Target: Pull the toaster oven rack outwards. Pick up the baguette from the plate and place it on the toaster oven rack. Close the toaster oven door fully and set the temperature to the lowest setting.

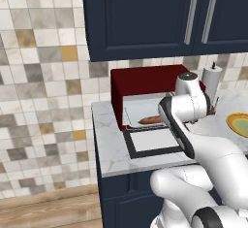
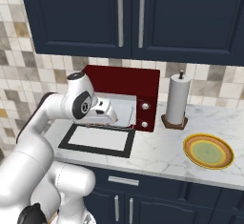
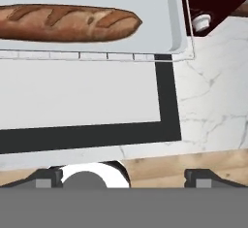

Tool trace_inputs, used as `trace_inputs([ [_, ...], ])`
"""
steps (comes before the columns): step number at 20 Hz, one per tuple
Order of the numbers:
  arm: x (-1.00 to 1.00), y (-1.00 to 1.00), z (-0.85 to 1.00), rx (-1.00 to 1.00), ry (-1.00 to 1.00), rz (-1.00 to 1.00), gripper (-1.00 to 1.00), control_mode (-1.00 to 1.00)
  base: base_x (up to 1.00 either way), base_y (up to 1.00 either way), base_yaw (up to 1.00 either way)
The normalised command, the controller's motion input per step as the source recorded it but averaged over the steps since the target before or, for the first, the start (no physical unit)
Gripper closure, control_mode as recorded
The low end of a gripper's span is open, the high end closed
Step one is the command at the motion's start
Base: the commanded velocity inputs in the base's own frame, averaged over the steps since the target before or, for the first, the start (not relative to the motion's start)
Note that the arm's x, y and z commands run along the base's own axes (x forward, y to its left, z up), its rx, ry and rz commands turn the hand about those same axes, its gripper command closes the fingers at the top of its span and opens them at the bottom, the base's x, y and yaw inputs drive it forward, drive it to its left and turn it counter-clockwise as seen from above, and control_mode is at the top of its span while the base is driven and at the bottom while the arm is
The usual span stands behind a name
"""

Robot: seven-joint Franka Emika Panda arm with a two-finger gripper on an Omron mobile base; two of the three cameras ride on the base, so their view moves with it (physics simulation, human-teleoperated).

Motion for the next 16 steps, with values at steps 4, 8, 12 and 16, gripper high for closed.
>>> trace_inputs([
  [4,0.2,0.0,-0.19,0.02,-0.02,0.0,-1.0,-1.0,0.0,0.0,0.0],
  [8,0.26,0.02,-0.33,0.06,0.0,0.0,-1.0,-1.0,0.0,0.0,0.0],
  [12,0.52,0.0,-0.31,0.0,0.0,0.0,-1.0,-1.0,0.0,0.0,0.0],
  [16,0.4,0.0,-0.25,0.0,0.0,0.0,-1.0,-1.0,0.0,0.0,0.0],
])
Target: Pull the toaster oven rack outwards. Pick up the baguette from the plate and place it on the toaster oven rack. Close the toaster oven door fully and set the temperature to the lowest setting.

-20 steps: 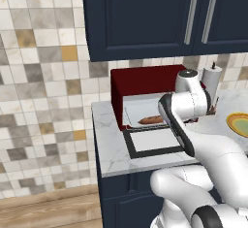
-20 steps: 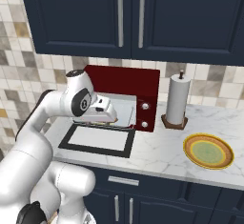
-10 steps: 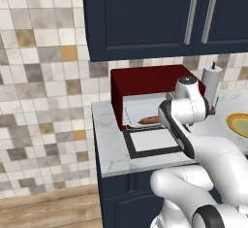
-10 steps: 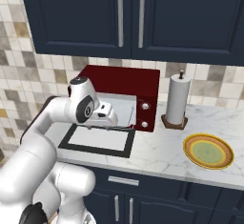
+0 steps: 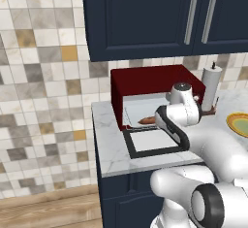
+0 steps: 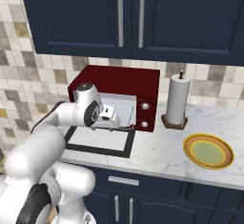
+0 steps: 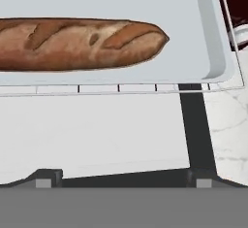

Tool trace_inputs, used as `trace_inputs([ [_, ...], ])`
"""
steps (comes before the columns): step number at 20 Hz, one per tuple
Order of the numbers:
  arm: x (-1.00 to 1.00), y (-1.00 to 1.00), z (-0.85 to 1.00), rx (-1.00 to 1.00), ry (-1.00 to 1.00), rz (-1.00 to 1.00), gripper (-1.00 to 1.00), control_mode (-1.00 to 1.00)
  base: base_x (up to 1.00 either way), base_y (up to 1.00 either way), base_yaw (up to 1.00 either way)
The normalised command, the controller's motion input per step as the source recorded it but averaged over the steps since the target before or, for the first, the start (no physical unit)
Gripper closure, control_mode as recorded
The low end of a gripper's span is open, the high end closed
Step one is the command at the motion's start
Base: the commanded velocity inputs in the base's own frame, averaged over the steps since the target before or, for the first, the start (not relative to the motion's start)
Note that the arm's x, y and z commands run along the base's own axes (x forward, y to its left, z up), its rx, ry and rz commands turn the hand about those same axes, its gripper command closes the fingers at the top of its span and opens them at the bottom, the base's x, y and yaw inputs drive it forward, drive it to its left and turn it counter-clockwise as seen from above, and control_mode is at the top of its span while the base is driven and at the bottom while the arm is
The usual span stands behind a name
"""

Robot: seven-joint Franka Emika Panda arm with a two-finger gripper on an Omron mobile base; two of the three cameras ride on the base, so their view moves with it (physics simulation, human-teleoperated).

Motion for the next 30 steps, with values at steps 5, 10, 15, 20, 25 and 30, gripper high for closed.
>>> trace_inputs([
  [5,0.4,0.0,-0.19,0.0,0.0,-0.06,-1.0,-1.0,0.0,0.0,0.0],
  [10,0.14,0.0,-0.18,0.0,0.0,-0.06,-1.0,-1.0,0.0,0.0,0.0],
  [15,0.08,0.0,-0.23,0.0,0.0,-0.06,-1.0,-1.0,0.0,0.0,0.0],
  [20,0.11,0.0,-0.16,0.0,-0.04,-0.01,-1.0,-1.0,0.0,0.0,0.0],
  [25,0.13,0.0,-0.12,0.02,-0.16,0.0,-1.0,-1.0,0.0,0.0,0.0],
  [30,0.18,0.0,-0.08,0.06,-0.14,0.0,-1.0,-1.0,0.0,0.0,0.0],
])
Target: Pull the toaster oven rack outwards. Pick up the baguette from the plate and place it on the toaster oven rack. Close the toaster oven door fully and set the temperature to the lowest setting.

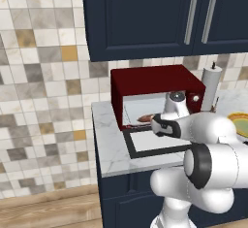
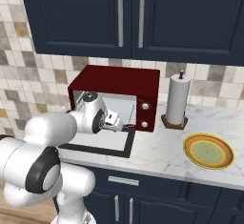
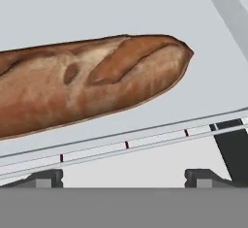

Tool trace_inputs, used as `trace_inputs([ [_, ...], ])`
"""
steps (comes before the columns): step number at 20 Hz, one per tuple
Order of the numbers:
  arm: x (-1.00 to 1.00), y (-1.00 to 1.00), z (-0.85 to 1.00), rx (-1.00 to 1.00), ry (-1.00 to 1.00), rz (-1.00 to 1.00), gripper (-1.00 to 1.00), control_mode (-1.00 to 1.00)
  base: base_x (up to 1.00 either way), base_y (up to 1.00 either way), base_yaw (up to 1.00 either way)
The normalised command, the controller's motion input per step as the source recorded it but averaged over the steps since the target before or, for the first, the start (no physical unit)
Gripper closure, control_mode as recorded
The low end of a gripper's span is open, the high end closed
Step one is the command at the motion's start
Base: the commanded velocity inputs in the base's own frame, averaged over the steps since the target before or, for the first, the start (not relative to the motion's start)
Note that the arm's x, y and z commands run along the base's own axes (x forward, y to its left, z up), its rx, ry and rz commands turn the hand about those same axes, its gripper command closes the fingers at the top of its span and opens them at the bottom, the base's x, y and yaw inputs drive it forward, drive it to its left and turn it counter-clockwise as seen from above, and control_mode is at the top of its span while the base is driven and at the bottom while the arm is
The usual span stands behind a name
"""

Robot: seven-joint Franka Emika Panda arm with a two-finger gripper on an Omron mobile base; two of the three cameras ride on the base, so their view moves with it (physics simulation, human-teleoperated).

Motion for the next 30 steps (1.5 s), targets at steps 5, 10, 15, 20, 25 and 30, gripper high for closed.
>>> trace_inputs([
  [5,0.34,0.0,0.0,0.05,-0.13,0.0,-1.0,-1.0,0.0,0.0,0.0],
  [10,0.49,0.0,0.0,0.0,-0.14,0.0,-1.0,-1.0,0.0,0.0,0.0],
  [15,0.56,0.0,0.0,0.0,-0.13,0.0,-1.0,-1.0,0.0,0.0,0.0],
  [20,0.51,0.0,0.09,0.0,-0.25,0.0,-1.0,-1.0,0.0,0.0,0.0],
  [25,0.43,0.0,0.23,0.0,-0.27,0.0,-1.0,-1.0,0.0,0.0,0.0],
  [30,0.06,-0.24,0.45,0.03,-0.03,0.04,-1.0,-1.0,0.0,0.0,0.0],
])
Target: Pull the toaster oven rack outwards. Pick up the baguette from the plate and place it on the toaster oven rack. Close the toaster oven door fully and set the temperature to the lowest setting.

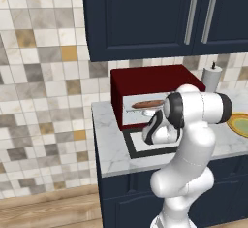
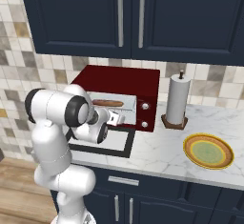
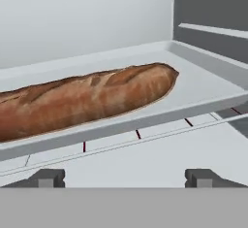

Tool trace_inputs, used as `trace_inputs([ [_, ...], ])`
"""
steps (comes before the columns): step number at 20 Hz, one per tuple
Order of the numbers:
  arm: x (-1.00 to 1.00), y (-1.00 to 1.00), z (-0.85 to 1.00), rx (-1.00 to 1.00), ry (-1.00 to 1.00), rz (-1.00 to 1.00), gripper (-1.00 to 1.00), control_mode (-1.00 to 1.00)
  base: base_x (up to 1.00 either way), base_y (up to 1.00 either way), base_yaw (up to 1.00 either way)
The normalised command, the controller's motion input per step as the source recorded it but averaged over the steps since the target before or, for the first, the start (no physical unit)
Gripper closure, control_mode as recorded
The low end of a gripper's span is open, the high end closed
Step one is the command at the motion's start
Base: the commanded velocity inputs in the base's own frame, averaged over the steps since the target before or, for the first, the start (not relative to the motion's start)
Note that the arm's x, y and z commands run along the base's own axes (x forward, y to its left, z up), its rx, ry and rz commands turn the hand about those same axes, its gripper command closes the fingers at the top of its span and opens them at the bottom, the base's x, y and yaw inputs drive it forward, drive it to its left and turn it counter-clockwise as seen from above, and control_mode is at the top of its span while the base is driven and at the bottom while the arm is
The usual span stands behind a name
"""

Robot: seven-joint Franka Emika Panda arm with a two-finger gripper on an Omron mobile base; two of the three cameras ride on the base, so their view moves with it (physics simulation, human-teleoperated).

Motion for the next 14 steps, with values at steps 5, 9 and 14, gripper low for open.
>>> trace_inputs([
  [5,-0.06,-0.29,0.94,0.01,0.09,0.01,-1.0,-1.0,0.0,0.0,0.0],
  [9,-0.1,-0.41,1.0,0.03,0.06,0.0,-1.0,-1.0,0.0,0.0,0.0],
  [14,-0.22,-0.54,1.0,0.02,0.11,-0.08,-1.0,-1.0,0.0,0.0,0.0],
])
